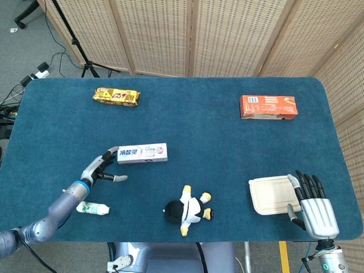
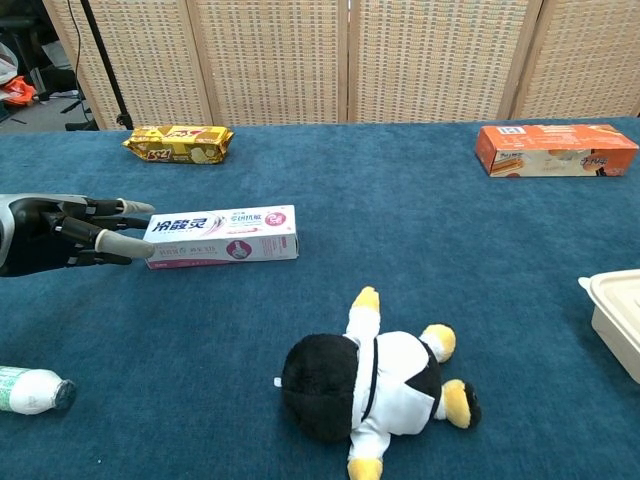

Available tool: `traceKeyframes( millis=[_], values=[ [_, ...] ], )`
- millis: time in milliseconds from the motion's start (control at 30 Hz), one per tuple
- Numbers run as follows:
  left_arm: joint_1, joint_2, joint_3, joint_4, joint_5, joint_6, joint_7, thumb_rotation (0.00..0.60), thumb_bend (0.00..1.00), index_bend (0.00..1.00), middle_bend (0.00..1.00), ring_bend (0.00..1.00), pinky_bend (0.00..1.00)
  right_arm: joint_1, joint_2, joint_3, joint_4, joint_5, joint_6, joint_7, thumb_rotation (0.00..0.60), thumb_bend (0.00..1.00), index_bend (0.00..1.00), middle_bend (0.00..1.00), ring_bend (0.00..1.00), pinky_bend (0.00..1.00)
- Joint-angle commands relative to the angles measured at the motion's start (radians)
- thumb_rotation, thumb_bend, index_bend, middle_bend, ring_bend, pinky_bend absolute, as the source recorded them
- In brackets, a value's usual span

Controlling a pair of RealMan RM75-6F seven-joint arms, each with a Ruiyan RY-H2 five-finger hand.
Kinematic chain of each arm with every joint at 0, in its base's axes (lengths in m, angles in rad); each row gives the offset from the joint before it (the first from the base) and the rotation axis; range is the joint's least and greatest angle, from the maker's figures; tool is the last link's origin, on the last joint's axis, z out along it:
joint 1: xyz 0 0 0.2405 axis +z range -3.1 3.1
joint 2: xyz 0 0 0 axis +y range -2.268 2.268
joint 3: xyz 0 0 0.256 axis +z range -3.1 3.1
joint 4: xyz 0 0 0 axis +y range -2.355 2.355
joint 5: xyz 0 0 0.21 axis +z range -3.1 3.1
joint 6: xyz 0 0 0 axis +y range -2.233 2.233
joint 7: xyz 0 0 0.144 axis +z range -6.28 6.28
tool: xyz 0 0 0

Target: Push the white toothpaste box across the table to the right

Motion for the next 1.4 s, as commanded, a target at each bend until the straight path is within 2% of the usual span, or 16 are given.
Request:
traceKeyframes(
  millis=[33, 600, 1400],
  values=[
    [-0.007, -0.005, -0.001, -0.009, -0.008, 0.005, 0.009, 0.600, 0.00, 0.00, 0.00, 0.00, 0.00, 0.000, 0.000, 0.000, 0.000, 0.000, -0.001, 0.000, 0.600, 0.52, 0.00, 0.00, 0.00, 0.01],
    [-0.091, -0.079, 0.027, -0.028, -0.098, 0.049, 0.113, 0.600, 0.00, 0.00, 0.00, 0.00, 0.00, 0.002, 0.001, -0.002, -0.003, 0.000, -0.005, 0.002, 0.600, 0.52, 0.00, 0.00, 0.00, 0.01],
    [-0.184, -0.139, -0.001, -0.060, -0.205, 0.108, 0.208, 0.600, 0.00, 0.00, 0.00, 0.00, 0.00, 0.007, -0.001, -0.004, 0.000, 0.005, -0.016, 0.008, 0.600, 0.52, 0.00, 0.00, 0.00, 0.01]
  ],
)
